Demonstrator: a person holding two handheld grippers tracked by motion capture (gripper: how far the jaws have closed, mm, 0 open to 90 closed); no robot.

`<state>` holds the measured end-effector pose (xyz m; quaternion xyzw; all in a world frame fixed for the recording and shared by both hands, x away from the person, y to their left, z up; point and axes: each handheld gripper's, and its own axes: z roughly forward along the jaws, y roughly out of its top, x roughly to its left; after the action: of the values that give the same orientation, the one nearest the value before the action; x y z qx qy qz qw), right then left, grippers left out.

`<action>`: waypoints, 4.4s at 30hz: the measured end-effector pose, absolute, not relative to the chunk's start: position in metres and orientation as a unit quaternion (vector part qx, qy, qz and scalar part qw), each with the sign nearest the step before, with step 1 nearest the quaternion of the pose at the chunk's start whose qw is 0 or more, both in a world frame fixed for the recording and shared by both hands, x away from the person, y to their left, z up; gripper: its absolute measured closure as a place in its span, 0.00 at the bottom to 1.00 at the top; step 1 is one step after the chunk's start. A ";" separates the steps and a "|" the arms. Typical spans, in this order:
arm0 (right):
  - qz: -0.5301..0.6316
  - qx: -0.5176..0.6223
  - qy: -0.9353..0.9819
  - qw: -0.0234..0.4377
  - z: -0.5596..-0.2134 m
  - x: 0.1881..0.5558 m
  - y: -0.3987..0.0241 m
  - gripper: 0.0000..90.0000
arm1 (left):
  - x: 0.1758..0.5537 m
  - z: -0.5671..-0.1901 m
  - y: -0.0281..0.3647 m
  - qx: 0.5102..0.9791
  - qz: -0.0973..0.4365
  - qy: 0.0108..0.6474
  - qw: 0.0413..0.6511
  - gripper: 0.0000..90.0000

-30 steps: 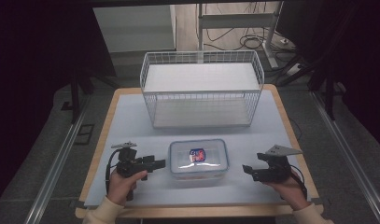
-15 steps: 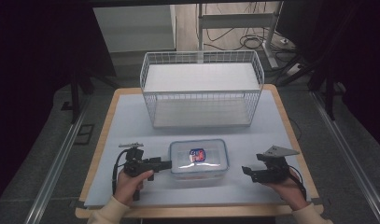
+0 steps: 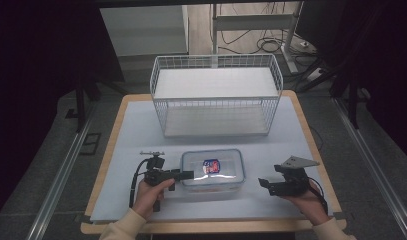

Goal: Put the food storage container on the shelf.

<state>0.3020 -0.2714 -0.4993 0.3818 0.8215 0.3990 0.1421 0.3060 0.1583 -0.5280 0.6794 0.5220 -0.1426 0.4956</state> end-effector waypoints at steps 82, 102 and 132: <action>0.475 0.409 0.777 -0.058 -0.487 0.316 -0.221 0.51 | 0.269 -0.516 0.158 0.680 -0.070 0.499 0.532 0.49; 0.480 0.415 0.772 -0.042 -0.482 0.311 -0.222 0.54 | 0.263 -0.508 0.151 0.685 -0.045 0.497 0.530 0.50; 0.492 0.402 0.772 -0.025 -0.472 0.312 -0.227 0.55 | 0.265 -0.494 0.147 0.686 -0.026 0.487 0.539 0.51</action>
<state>0.3115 -0.2275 -0.4720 0.4022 0.7716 0.4921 -0.0250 0.2648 0.1468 -0.4938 0.6861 0.4874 -0.0259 0.5395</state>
